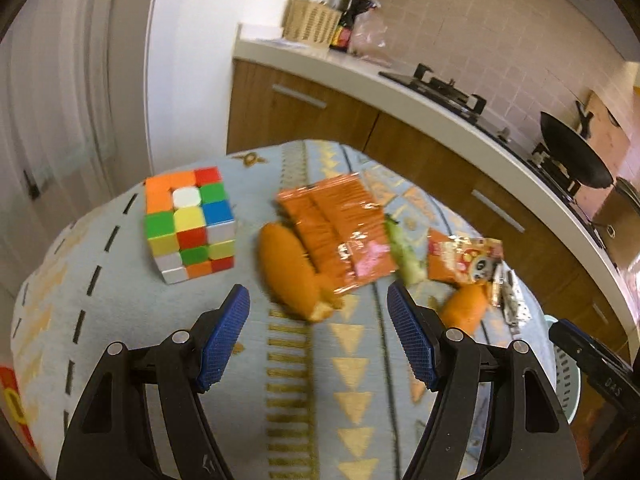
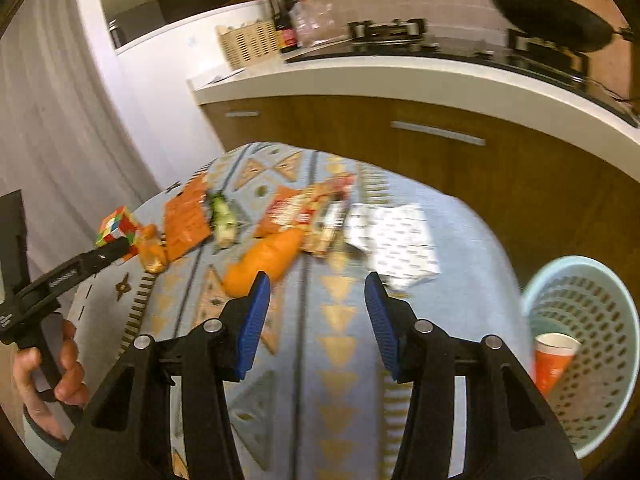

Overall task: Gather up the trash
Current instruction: 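Move both tools back over the table toward the orange peels, then grasp an orange peel with the left tool while the right tool grasps another peel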

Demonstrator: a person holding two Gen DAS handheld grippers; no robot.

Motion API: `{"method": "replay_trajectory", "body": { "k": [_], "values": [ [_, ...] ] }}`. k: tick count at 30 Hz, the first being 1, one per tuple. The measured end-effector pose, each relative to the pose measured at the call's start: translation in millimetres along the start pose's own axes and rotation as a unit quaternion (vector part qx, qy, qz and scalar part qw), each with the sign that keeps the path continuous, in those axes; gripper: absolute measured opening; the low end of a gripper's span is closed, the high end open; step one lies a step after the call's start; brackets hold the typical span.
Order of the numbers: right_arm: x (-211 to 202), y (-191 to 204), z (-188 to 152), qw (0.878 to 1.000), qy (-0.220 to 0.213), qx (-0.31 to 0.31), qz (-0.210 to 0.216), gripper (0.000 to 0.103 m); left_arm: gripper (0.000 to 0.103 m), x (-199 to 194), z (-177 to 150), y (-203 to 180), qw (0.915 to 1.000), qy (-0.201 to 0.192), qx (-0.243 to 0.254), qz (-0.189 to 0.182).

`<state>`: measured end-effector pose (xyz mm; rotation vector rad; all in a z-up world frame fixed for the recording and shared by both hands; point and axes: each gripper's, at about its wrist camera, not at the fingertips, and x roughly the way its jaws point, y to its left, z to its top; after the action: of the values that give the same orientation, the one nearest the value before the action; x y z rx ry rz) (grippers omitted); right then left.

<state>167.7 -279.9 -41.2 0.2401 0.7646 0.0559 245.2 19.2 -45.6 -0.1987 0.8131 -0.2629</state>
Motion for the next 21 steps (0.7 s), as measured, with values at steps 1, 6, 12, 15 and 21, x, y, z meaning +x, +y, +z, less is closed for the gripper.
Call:
{"method": "replay_trajectory", "body": {
  "k": [1, 6, 12, 15, 21],
  "values": [
    [5, 6, 1, 1.000, -0.004, -0.003, 0.003, 0.046, 0.069, 4, 1, 3, 1.0000, 0.005, -0.004, -0.004],
    [26, 19, 0, 1.000, -0.019, -0.001, 0.007, 0.046, 0.069, 34, 5, 8, 0.9996, 0.020, -0.020, -0.004],
    [47, 18, -8, 1.000, -0.011, 0.013, 0.012, 0.046, 0.051, 50, 1, 4, 0.9995, 0.015, -0.010, 0.025],
    [57, 21, -6, 1.000, 0.001, 0.018, 0.015, 0.046, 0.036, 52, 0, -2, 0.9994, 0.014, 0.005, 0.031],
    [82, 29, -3, 0.999, 0.032, 0.024, 0.028, 0.046, 0.022, 43, -6, -16, 0.9966, -0.013, 0.044, 0.068]
  ]
}}
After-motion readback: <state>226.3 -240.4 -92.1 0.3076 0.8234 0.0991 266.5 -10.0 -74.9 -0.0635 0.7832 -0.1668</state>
